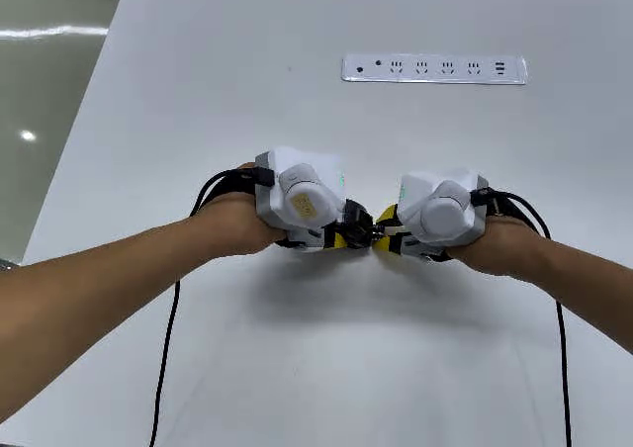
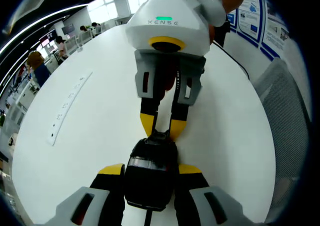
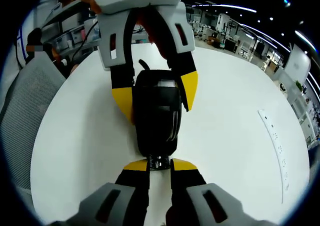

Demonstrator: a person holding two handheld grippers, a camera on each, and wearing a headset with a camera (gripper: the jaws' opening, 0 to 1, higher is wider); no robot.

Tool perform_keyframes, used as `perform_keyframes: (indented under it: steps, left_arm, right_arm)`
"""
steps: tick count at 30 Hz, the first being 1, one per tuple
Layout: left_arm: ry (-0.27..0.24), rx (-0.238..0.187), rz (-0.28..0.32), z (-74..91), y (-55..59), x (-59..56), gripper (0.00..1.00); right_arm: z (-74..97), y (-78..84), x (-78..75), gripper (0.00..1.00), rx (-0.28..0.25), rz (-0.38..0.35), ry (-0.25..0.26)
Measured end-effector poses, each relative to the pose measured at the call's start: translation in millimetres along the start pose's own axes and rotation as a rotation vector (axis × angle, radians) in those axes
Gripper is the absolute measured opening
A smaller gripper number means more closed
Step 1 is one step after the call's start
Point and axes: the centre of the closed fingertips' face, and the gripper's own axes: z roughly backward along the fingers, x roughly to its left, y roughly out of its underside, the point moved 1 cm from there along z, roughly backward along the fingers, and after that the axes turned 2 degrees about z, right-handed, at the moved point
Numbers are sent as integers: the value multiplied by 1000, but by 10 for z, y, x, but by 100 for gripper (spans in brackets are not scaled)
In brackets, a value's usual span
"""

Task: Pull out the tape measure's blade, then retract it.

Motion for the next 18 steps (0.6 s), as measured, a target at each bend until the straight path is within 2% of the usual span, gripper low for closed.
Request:
perform_keyframes:
  steps: [8, 18]
  left_arm:
    - [-1, -9, -6, -1, 1, 3, 35]
    - [11, -4, -6, 3, 5, 6, 34]
  right_arm:
    - [-10, 2, -6, 14, -5, 33, -22]
    - [-8, 3, -16, 13, -4, 24, -26]
